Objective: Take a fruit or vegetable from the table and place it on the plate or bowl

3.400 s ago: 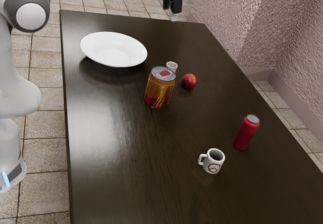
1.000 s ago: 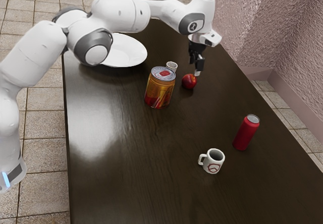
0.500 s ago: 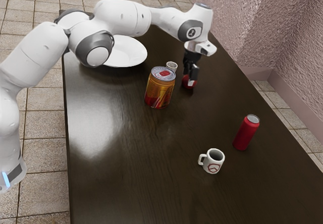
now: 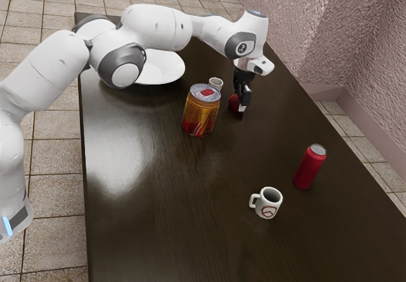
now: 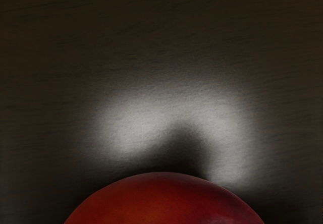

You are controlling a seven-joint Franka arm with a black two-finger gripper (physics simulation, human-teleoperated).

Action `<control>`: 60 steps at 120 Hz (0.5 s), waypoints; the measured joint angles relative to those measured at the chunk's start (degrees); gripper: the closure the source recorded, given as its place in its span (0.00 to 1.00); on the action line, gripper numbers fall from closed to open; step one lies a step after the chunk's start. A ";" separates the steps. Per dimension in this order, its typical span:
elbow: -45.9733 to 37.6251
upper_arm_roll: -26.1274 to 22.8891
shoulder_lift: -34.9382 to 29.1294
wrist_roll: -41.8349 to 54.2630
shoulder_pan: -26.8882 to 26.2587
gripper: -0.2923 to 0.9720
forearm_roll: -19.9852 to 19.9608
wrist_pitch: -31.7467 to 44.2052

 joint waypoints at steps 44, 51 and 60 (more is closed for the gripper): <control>0.07 0.39 -1.07 -0.29 0.08 0.58 1.29 -0.47; 0.11 0.83 -2.27 -0.36 0.15 0.58 1.82 -1.53; 0.42 1.58 -4.68 -0.41 0.18 0.58 2.26 -3.36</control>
